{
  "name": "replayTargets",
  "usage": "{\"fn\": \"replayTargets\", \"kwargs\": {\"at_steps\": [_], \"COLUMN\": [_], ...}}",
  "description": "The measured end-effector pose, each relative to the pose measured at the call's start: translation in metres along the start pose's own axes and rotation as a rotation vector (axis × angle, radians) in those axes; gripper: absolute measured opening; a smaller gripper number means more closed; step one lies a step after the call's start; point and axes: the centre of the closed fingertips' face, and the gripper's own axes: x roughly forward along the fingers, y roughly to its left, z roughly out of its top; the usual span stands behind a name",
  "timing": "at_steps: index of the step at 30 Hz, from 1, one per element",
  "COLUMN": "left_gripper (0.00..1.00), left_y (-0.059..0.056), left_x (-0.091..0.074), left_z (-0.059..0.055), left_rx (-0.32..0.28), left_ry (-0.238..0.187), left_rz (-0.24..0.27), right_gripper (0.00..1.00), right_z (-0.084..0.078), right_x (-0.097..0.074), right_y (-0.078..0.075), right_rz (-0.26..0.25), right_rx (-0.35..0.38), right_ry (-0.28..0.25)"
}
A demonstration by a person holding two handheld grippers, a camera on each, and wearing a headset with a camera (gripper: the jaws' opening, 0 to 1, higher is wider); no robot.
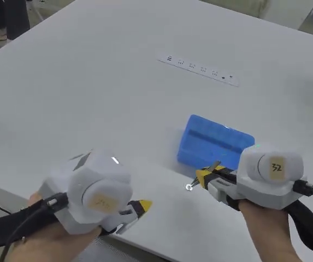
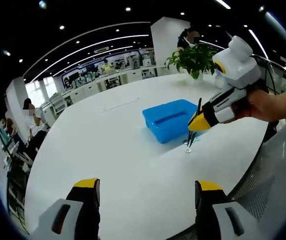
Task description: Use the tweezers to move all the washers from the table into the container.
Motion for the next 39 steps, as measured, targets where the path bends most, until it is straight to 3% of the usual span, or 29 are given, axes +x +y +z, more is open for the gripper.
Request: {"fn": "replayTargets", "kwargs": {"at_steps": [10, 29, 35, 39], "left_gripper": [0.80, 0.79, 0.79, 0.79], "left_y": [0.000, 0.000, 0.001, 0.000], "left_x": [0.001, 0.006, 0.005, 0.006], "left_z": [-0.003, -0.009, -0.010, -0.011], "left_rx": [0.013, 0.039, 0.038, 0.046], "left_ry": [0.024, 0.049, 0.045, 0.053], "left_rz": [0.001, 0.002, 0.003, 0.001], "right_gripper": [0.05, 0.04, 0.03, 0.03], "right_z": [-0.004, -0.003, -0.003, 0.009], "right_x": [0.009, 0.013, 0.010, 0.000], "right_y": [0.001, 0.005, 0.006, 0.008], "right_rz": [0.005, 0.005, 0.004, 0.005], "right_rx": [0.009, -0.050, -0.059, -0.069], "right_ry": [0.007, 0.012, 0.030, 0.004]}}
